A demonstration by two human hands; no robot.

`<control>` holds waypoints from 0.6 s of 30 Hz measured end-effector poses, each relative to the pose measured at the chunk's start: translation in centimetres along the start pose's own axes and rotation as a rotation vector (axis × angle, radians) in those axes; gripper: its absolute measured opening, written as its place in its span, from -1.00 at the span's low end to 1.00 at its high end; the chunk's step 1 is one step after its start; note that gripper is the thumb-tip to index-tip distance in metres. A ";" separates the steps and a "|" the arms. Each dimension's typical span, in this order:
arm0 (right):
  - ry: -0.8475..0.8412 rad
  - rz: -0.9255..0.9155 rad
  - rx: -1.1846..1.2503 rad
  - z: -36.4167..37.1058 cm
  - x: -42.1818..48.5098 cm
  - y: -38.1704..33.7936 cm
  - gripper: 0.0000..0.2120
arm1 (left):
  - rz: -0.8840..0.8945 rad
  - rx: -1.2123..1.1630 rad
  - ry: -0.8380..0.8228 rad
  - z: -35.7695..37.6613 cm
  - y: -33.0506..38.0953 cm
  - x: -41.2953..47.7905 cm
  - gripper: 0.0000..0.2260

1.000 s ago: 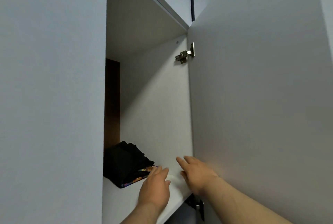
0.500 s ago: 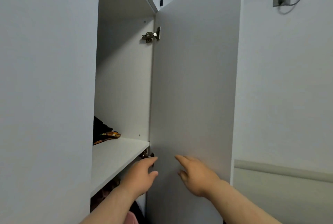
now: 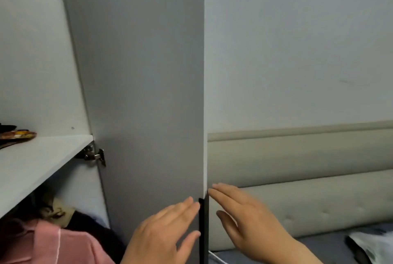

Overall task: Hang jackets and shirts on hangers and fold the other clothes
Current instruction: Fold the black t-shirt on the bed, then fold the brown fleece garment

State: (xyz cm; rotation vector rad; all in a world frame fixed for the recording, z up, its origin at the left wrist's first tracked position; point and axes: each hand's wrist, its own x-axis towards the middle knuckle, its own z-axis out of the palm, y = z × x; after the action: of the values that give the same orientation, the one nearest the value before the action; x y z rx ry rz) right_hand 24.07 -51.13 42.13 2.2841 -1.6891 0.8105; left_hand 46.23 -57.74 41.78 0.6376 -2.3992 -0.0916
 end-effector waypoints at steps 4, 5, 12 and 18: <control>0.008 0.284 -0.028 -0.3 -5.5 3.7 -0.58 | 0.194 -0.061 -0.073 3.8 3.0 2.4 -0.53; 0.004 0.332 -0.037 -0.5 -6.4 4.0 -0.58 | 0.213 -0.072 -0.097 4.6 3.4 2.7 -0.52; -0.038 0.709 -0.201 -3.1 -16.5 6.4 -0.50 | 0.322 -0.094 -0.351 13.0 5.7 7.7 -0.52; -0.051 0.988 -0.230 -5.7 -22.4 4.7 -0.48 | 0.473 -0.188 -0.437 18.6 8.9 11.0 -0.53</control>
State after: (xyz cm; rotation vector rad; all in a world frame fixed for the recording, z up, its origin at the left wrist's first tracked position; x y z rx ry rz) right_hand 13.38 -31.61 34.32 1.2366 -2.7673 0.6237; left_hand 23.77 -56.74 35.43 -0.0582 -2.8480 -0.2730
